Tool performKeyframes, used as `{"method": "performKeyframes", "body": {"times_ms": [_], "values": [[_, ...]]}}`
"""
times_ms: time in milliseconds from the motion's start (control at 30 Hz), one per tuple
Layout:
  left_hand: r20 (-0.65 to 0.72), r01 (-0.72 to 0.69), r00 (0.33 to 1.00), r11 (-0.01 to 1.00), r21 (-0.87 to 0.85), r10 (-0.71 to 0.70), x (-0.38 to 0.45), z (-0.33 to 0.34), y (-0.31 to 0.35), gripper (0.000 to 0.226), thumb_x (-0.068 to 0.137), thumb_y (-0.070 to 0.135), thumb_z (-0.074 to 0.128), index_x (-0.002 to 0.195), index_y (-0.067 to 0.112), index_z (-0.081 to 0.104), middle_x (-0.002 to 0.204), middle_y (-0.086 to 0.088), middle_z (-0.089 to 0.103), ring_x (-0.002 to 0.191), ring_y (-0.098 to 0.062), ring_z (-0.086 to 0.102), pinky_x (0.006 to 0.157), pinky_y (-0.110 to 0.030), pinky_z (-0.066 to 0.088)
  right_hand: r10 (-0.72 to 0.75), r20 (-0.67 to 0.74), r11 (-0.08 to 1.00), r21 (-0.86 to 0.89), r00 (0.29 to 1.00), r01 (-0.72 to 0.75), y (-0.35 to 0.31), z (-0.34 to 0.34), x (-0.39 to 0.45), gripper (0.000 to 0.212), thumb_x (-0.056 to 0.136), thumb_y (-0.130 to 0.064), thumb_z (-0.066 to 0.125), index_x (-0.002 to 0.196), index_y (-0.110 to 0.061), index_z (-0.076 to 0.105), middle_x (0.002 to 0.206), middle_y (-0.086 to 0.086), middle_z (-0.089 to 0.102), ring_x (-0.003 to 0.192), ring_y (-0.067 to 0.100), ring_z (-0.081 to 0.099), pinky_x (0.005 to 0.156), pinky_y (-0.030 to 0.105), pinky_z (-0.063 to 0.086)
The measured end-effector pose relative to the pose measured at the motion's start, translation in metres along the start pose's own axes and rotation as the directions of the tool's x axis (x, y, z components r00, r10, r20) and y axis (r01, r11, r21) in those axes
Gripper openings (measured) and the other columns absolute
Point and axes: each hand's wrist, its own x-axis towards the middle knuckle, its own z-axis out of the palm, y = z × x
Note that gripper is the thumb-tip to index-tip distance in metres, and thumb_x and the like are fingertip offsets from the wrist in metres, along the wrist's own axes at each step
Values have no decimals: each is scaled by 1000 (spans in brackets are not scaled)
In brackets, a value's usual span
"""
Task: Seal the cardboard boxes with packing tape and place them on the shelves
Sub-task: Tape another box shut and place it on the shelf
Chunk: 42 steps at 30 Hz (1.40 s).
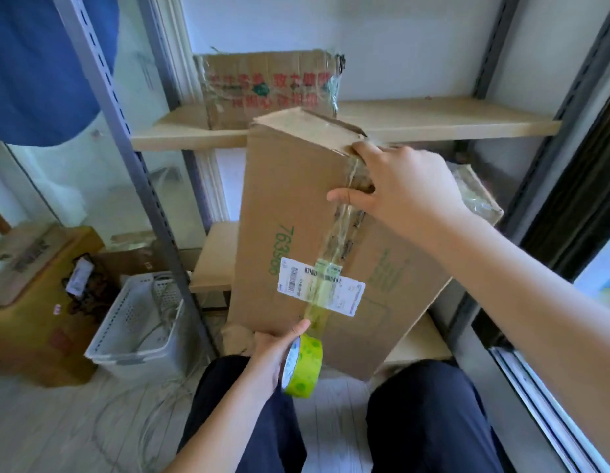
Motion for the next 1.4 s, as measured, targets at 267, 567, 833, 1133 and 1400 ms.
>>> {"method": "performKeyframes", "body": {"times_ms": [267,567,833,1133,1400], "values": [[-54,-216,973,967,138,225,-13,-39,16,66,58,11,86,110,13,45,109,-12,69,90,-20,72,87,-41,53,269,51,903,335,962,-270,49,55,-40,87,74,-81,46,142,-28,42,84,4,70,74,26,66,66,39,57],[38,-248,931,554,795,364,7,-50,33,136,48,58,89,149,17,7,145,1,32,136,-15,34,113,-34,35,519,205,613,587,830,-529,78,132,-84,62,80,-70,54,123,-26,61,85,-8,68,76,10,64,65,33,54],[112,-221,962,467,856,248,51,-64,151,106,57,60,89,140,29,31,130,10,55,119,-11,55,100,-33,47,476,406,621,473,780,-626,93,194,10,61,88,-69,49,100,-10,59,90,9,61,81,27,54,69,35,43],[-27,26,1000,686,727,-9,79,-78,184,32,84,11,69,116,10,66,102,-9,72,78,-12,69,53,-22,54,406,376,803,289,833,-522,73,258,125,64,89,-73,44,97,-11,58,77,7,58,73,30,57,60,34,44],[-184,171,977,906,388,-106,73,-53,186,10,97,13,55,98,13,66,81,-6,69,72,-16,62,61,-29,60,279,503,924,92,818,-372,12,300,156,71,102,-55,19,157,-10,13,163,18,10,150,37,8,120,57,5]]}}
